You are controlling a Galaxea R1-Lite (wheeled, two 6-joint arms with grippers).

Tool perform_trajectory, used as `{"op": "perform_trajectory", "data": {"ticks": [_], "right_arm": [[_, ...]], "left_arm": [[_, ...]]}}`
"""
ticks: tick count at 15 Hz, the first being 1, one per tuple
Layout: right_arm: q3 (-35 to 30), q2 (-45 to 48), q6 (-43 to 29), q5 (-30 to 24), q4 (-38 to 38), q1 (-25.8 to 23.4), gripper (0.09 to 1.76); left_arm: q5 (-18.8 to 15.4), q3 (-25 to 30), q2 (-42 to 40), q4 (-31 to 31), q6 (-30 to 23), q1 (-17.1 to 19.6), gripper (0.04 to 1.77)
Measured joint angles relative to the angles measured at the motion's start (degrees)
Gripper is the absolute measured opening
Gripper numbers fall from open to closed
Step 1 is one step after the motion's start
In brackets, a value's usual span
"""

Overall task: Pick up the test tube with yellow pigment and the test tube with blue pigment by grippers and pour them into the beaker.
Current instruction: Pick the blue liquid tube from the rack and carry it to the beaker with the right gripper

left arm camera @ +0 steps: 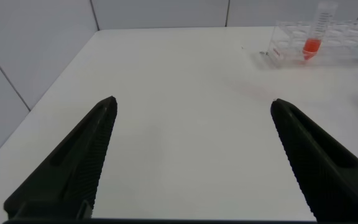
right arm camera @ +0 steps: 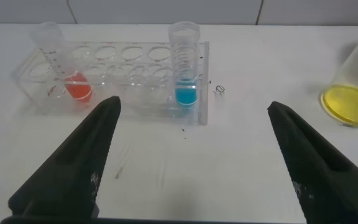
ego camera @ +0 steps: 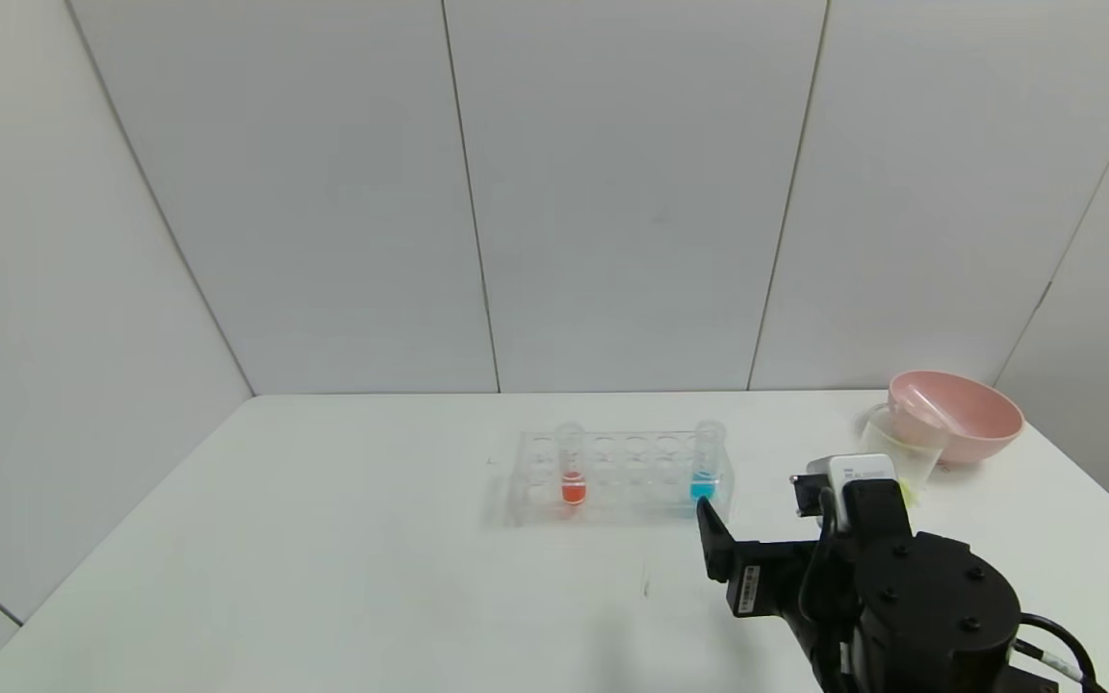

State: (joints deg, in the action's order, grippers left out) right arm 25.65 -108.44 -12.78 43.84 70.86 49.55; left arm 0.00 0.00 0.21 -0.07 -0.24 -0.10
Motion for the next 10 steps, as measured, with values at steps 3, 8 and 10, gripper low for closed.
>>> {"op": "perform_trajectory", "data": {"ticks": [3, 8, 10], "right_arm": [[2.51, -3.17, 0.71, -0.11, 1.30, -0.57, 1.70], [7.64, -7.61, 2.66, -5.03, 0.98, -3.96, 1.70], [9.55, -8.74, 3.80, -8.27, 0.90, -6.29, 1.70]], "left_arm": [[0.00, 0.00, 0.00, 0.02, 0.00, 0.00, 1.76], [0.00, 0.00, 0.00, 0.00, 0.00, 0.00, 1.76], [0.00, 0.00, 0.00, 0.00, 0.00, 0.00, 1.76]]}}
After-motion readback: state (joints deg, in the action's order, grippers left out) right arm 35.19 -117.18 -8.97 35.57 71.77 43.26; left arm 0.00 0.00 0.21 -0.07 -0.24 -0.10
